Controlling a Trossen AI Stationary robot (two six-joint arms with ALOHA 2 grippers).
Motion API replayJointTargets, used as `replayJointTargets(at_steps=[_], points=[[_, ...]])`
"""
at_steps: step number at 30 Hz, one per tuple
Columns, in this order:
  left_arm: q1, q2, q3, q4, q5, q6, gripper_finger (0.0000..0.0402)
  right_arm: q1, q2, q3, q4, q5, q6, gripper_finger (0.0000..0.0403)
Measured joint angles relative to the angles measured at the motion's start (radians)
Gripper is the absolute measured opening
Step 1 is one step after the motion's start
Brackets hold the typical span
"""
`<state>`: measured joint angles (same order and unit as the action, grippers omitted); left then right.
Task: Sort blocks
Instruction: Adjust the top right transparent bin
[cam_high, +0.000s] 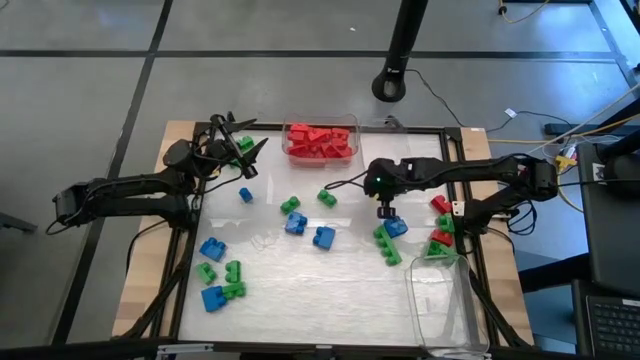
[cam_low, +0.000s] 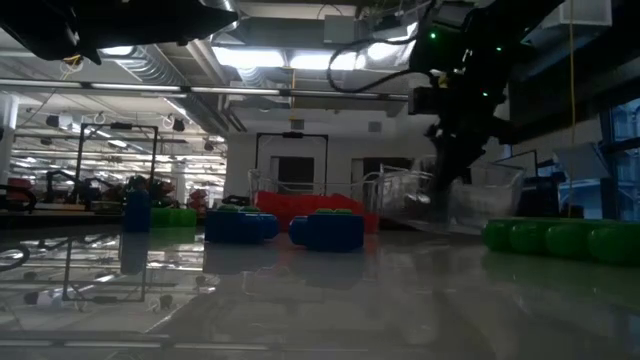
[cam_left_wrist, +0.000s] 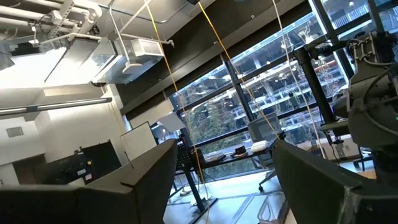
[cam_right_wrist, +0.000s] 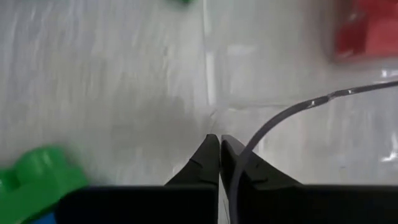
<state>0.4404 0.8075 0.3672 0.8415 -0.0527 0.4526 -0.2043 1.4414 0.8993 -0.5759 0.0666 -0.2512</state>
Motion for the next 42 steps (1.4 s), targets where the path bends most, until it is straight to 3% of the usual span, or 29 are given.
replayJointTargets(at_steps=[12,25,28,34,42], points=[[0.000,0.000,0.000,0.000,0.000,0.000,0.0253,0.000,0.031,0.000,0.095,-0.039,-0.045,0.0013],[0.000,0.000,0.000,-0.002,0.000,0.008,0.0253,-0.026,0.079,0.001,0.167,-0.009,-0.016,0.0019],[0.000,0.000,0.000,-0.002,0.000,0.008,0.0253,-0.026,0.079,0.001,0.174,-0.012,0.010,0.0047],[0.000,0.000,0.000,-0.004,0.000,0.008,0.0253,-0.026,0.079,0.005,0.153,-0.024,0.016,0.0144],[0.000,0.000,0.000,-0.011,0.000,0.022,0.0253,0.013,0.042,0.198,-0.286,-0.043,0.061,0.0222]])
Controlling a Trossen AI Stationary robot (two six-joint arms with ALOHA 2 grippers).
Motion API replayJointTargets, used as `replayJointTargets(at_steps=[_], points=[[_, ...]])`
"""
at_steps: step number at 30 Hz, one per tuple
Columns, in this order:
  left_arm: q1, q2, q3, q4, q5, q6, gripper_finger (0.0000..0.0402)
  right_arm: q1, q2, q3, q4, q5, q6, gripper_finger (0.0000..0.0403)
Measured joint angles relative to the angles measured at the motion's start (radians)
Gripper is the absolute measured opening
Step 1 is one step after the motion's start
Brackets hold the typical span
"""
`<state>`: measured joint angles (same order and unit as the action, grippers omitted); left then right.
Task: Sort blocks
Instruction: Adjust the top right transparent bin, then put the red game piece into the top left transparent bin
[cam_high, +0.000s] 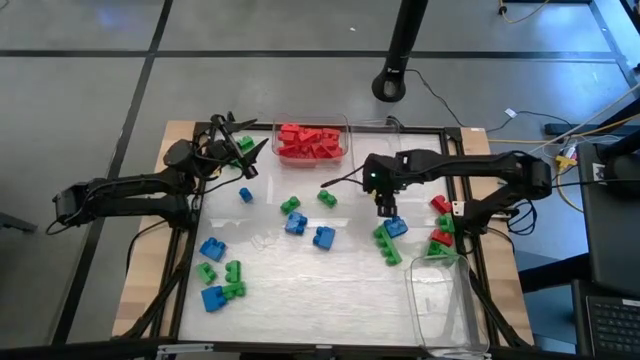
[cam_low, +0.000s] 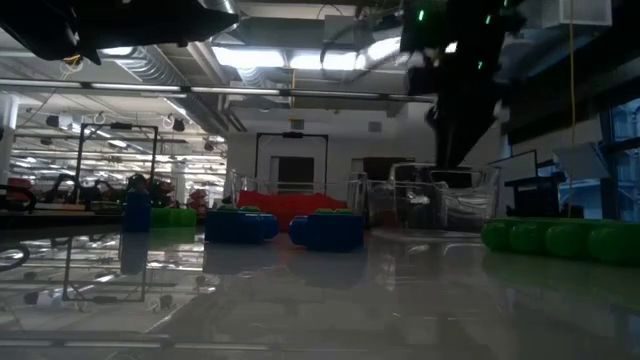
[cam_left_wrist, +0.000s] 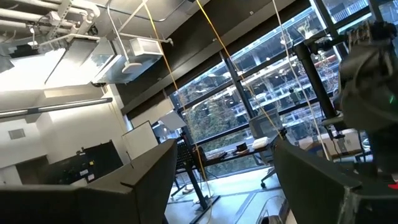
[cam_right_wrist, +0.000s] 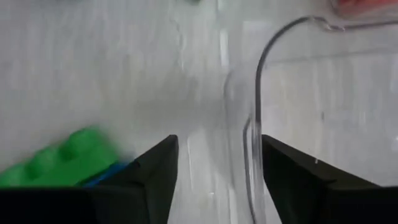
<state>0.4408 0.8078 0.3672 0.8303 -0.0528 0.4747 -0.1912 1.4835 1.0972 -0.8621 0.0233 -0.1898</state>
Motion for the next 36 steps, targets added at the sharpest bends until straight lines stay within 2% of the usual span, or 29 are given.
replayJointTargets(at_steps=[4,7,11,16,27,36], points=[[0.001,0.000,0.000,-0.003,0.000,0.000,0.0253,0.064,-0.064,0.062,-0.138,0.071,0.104,0.0236],[0.001,0.000,0.000,-0.008,0.000,0.000,0.0253,0.126,-0.124,0.057,-0.251,0.168,0.260,0.0238],[0.000,0.000,0.000,-0.008,0.000,0.000,0.0253,0.203,-0.195,-0.015,-0.409,0.290,0.523,0.0239],[0.000,0.000,0.000,-0.002,0.000,0.001,0.0253,0.226,-0.224,-0.143,-0.462,0.299,0.735,0.0239],[0.000,0.000,0.000,0.000,0.000,0.001,0.0253,0.161,-0.216,-0.399,-0.364,0.263,0.848,0.0239],[0.000,0.000,0.000,0.000,0.000,0.000,0.0253,0.085,-0.204,-0.419,-0.339,0.299,0.841,0.0239]])
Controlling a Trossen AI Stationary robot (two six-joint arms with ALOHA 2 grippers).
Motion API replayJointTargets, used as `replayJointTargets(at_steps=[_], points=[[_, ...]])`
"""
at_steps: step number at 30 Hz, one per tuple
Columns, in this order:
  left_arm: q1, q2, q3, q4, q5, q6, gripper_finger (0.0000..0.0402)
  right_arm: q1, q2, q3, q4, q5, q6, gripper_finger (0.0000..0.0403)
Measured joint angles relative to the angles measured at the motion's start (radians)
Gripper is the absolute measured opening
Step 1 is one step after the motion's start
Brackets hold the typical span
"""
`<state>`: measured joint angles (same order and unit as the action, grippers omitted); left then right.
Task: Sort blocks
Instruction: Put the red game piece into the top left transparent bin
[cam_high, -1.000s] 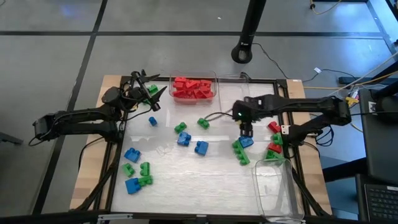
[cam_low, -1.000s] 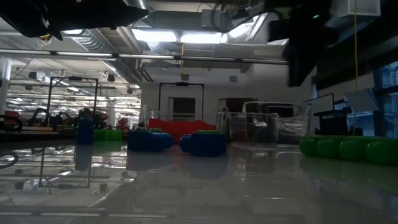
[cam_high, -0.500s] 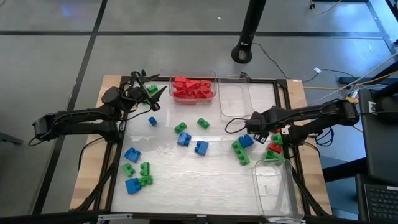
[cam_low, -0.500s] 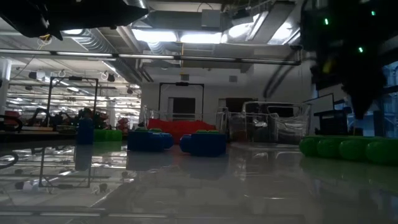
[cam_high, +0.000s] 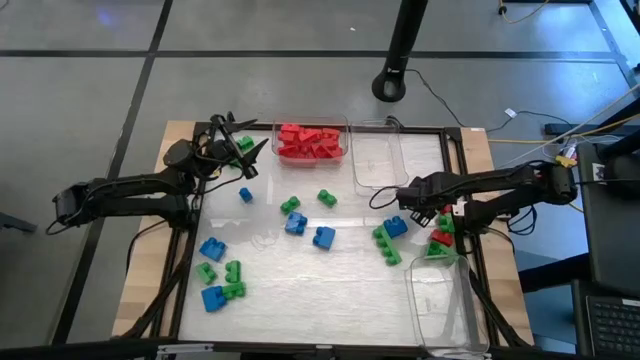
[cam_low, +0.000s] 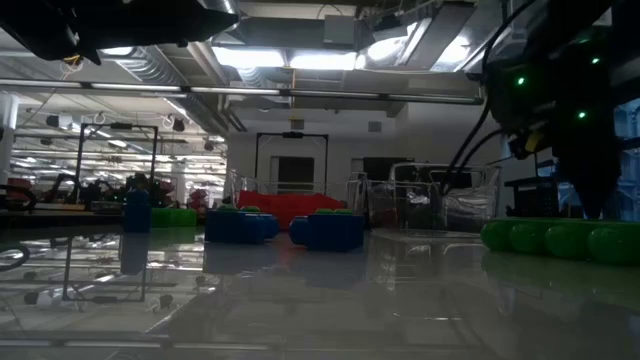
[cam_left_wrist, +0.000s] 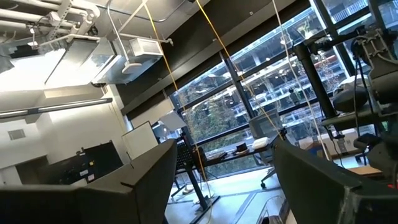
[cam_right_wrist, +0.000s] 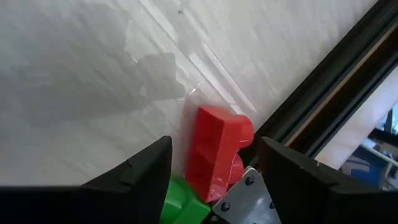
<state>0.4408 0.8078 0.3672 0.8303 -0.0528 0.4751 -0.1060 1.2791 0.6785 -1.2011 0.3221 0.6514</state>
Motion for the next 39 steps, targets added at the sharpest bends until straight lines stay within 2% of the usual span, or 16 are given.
replayJointTargets(at_steps=[10,17,20,28,30,36,39], points=[[0.000,0.000,0.000,-0.003,0.000,0.000,0.0253,-0.091,0.112,-0.027,0.010,0.005,-0.031,0.0239],[0.000,0.000,0.000,-0.003,0.000,0.000,0.0253,-0.106,0.153,-0.056,0.042,0.060,-0.029,0.0227],[0.000,0.000,0.000,-0.003,0.000,0.000,0.0253,-0.104,0.159,-0.065,0.060,0.067,-0.028,0.0193],[0.000,0.000,0.000,-0.002,0.000,0.001,0.0253,-0.104,0.159,-0.067,0.058,0.074,-0.032,0.0042],[0.000,0.000,0.000,-0.003,0.000,0.001,0.0253,-0.104,0.159,-0.067,0.055,0.071,-0.042,0.0014],[0.000,0.000,0.000,-0.003,0.000,0.005,0.0253,-0.103,0.159,-0.049,0.044,0.051,-0.054,0.0021],[0.000,0.000,0.000,-0.003,0.000,0.007,0.0253,-0.103,0.159,-0.006,-0.014,0.054,-0.061,0.0009]])
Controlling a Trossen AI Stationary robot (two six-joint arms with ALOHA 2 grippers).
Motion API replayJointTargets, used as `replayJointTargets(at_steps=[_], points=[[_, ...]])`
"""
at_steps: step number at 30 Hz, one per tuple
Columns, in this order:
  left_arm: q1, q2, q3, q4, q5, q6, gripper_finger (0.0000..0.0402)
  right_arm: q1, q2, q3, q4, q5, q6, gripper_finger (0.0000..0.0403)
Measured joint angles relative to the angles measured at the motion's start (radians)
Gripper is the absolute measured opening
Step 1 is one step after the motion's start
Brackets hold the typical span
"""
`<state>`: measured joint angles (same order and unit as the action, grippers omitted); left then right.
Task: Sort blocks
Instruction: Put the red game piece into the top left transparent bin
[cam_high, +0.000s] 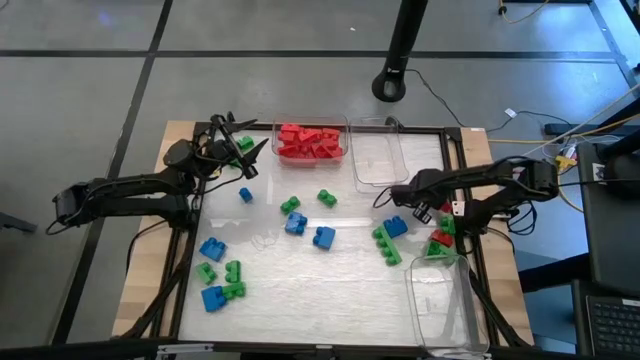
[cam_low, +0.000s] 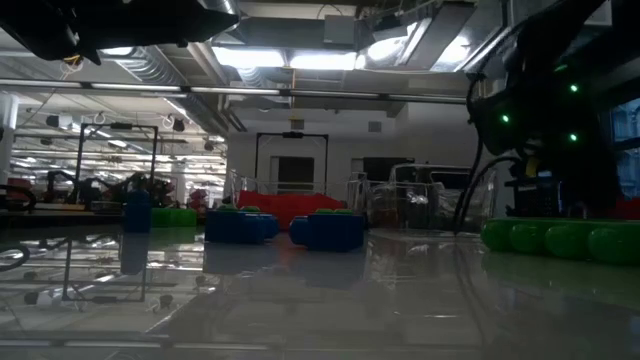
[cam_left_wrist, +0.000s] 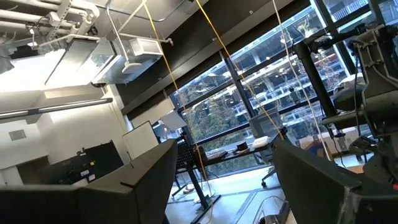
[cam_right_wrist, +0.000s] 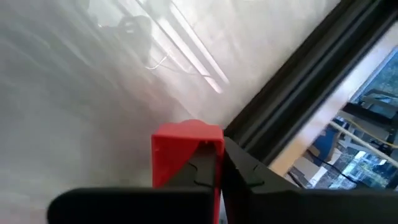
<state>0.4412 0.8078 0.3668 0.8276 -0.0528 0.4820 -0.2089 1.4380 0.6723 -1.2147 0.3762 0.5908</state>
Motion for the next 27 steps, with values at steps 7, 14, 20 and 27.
replayJointTargets(at_steps=[7,14,20,27], points=[[0.000,0.000,0.000,0.000,0.000,0.000,0.0253,0.017,-0.009,0.166,-0.158,-0.027,-0.061,0.0011],[0.000,0.000,0.000,-0.003,0.000,-0.002,0.0253,0.122,-0.009,0.397,-0.303,-0.105,-0.073,0.0008],[0.000,0.000,0.000,-0.002,0.000,-0.003,0.0253,0.191,-0.010,0.599,-0.272,-0.088,-0.128,0.0008],[0.000,0.000,0.000,-0.001,0.000,-0.008,0.0253,0.168,-0.009,0.655,0.086,0.122,-0.393,0.0010]])
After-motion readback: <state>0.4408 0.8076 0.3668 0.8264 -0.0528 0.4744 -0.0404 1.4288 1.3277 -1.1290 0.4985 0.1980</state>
